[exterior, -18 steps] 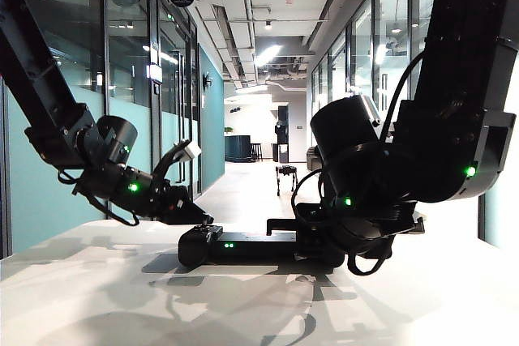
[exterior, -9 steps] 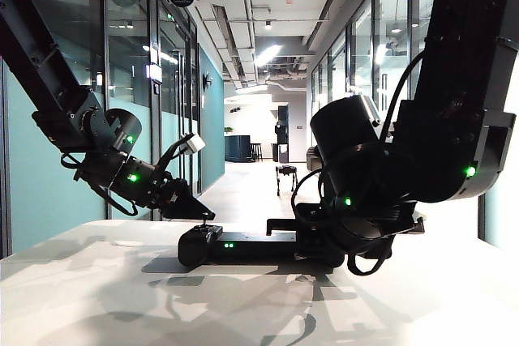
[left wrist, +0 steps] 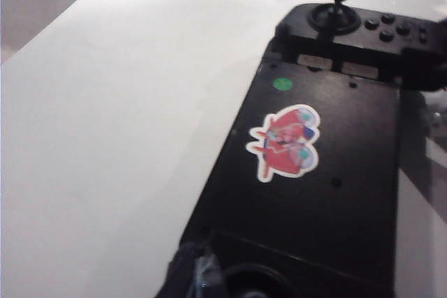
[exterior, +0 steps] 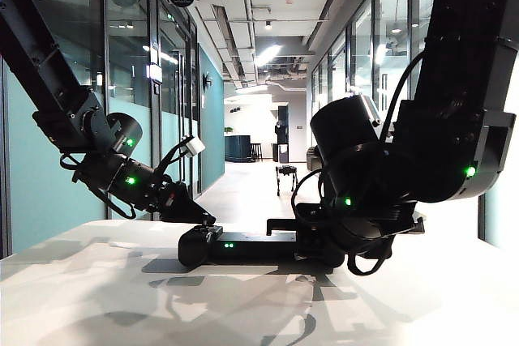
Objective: Push the left joystick on the remote control sitting on the white table backward to make the robot dog back up in a straight line until it returns close to you.
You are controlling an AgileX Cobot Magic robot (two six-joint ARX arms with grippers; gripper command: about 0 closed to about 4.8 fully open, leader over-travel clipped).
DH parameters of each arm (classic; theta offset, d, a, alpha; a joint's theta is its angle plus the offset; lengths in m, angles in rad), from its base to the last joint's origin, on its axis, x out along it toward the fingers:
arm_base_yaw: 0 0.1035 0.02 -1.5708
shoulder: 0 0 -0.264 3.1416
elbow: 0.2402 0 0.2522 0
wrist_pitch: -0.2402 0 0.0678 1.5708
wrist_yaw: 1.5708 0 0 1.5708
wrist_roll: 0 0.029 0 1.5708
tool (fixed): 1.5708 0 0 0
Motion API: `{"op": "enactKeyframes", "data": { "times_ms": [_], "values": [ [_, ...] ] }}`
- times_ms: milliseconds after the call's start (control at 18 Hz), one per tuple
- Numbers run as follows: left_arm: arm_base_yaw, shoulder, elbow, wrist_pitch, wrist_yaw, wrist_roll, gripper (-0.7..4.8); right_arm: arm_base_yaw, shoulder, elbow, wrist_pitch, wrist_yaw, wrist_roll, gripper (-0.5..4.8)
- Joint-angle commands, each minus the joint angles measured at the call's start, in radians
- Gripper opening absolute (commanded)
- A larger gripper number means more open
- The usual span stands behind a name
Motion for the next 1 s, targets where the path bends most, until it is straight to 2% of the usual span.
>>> {"op": "enactKeyframes", "data": {
  "times_ms": [55, 610, 998],
  "values": [
    [0.000, -0.003, 0.004, -0.025, 0.027, 0.029, -0.06, 0.000, -0.005, 0.003, 0.006, 0.014, -0.010, 1.44],
    [0.006, -0.004, 0.004, -0.110, 0.045, 0.119, -0.06, 0.000, -0.005, 0.003, 0.002, 0.014, -0.010, 1.44],
    [0.007, -0.005, 0.004, -0.137, 0.061, 0.142, -0.06, 0.000, -0.005, 0.003, 0.002, 0.014, -0.011, 1.44]
  ]
}}
